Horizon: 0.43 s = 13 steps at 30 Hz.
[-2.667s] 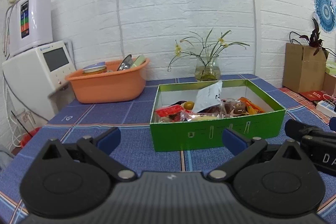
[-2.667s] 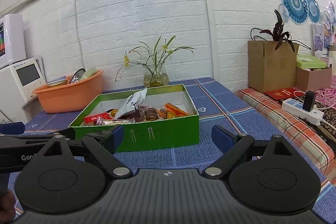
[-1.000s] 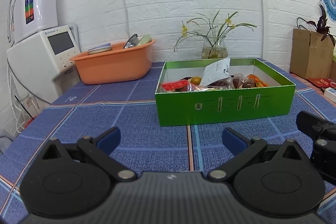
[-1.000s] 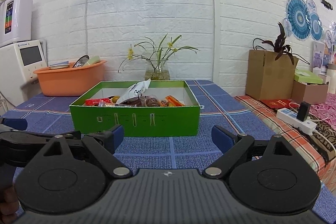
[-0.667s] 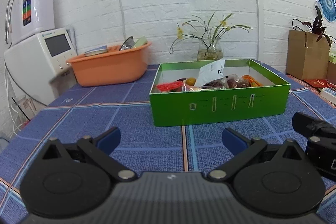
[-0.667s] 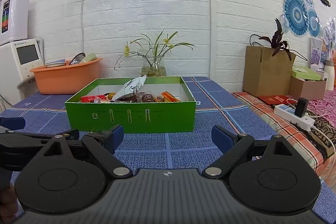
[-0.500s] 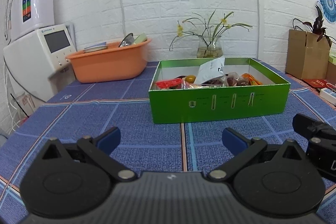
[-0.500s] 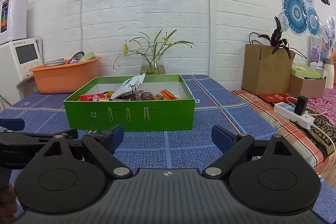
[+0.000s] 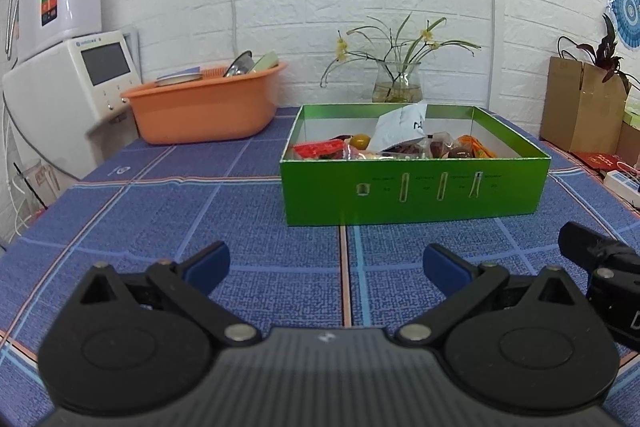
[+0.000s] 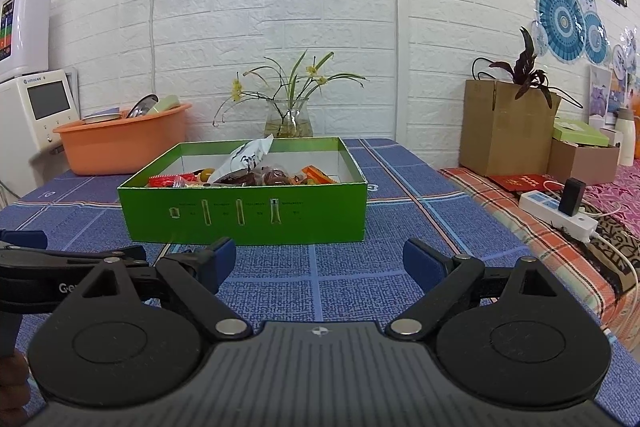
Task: Organize snacks
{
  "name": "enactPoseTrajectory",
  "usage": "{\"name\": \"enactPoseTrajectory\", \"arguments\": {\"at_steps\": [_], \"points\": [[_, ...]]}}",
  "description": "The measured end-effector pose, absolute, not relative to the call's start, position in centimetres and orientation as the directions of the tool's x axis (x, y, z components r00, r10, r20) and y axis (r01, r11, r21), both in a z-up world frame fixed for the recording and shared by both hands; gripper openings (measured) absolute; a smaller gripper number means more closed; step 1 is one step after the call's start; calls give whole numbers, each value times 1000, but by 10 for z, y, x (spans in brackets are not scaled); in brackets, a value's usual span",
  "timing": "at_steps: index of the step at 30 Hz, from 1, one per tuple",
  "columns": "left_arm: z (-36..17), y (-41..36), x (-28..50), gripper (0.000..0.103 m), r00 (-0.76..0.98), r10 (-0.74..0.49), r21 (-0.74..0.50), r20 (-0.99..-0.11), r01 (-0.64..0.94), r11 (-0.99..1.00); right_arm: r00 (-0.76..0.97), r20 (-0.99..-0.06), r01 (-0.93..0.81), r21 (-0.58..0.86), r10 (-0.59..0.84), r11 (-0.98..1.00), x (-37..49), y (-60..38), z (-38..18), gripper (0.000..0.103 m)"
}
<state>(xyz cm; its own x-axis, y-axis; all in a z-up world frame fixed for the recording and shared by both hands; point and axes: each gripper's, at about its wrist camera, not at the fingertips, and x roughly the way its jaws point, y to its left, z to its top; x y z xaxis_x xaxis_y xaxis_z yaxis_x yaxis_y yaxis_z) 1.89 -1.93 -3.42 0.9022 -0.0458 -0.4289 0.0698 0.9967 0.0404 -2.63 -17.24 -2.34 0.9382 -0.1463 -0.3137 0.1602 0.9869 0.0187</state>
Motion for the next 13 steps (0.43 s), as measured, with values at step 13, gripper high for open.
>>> {"name": "enactPoseTrajectory", "arguments": {"at_steps": [13], "points": [[-35,-22,10,103,929,-17,53,-369,39,998,936,-321,163,20,-148,986,-27,-174,-26,103]]}}
